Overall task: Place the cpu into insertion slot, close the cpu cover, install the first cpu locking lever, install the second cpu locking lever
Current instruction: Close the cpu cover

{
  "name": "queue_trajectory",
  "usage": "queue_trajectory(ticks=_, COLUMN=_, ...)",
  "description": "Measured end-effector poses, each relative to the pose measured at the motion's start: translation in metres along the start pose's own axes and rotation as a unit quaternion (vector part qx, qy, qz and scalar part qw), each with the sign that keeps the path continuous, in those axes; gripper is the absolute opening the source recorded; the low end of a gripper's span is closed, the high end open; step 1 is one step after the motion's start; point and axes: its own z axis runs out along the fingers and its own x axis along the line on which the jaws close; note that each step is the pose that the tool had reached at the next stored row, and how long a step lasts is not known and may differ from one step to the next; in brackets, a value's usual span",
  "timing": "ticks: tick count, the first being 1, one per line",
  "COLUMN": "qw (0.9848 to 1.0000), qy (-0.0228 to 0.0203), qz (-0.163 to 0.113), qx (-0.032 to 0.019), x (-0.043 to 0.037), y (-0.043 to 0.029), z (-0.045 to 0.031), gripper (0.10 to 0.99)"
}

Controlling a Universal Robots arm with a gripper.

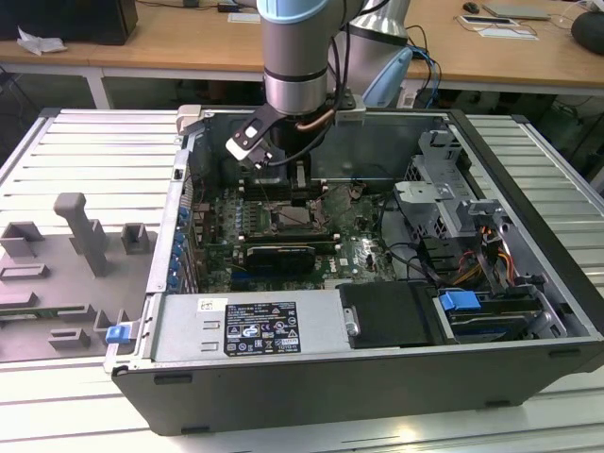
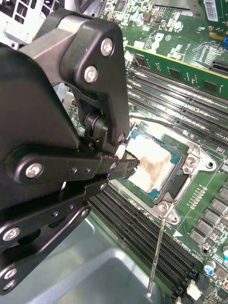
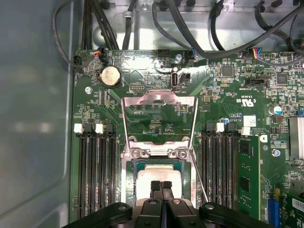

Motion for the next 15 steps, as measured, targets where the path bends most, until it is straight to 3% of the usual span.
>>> queue_trajectory(ticks=15, qw=1.0000, qy=0.0000, qz=0.000, qx=0.0000, x=0.0001, y=0.0005, z=-0.0059, gripper=0.106)
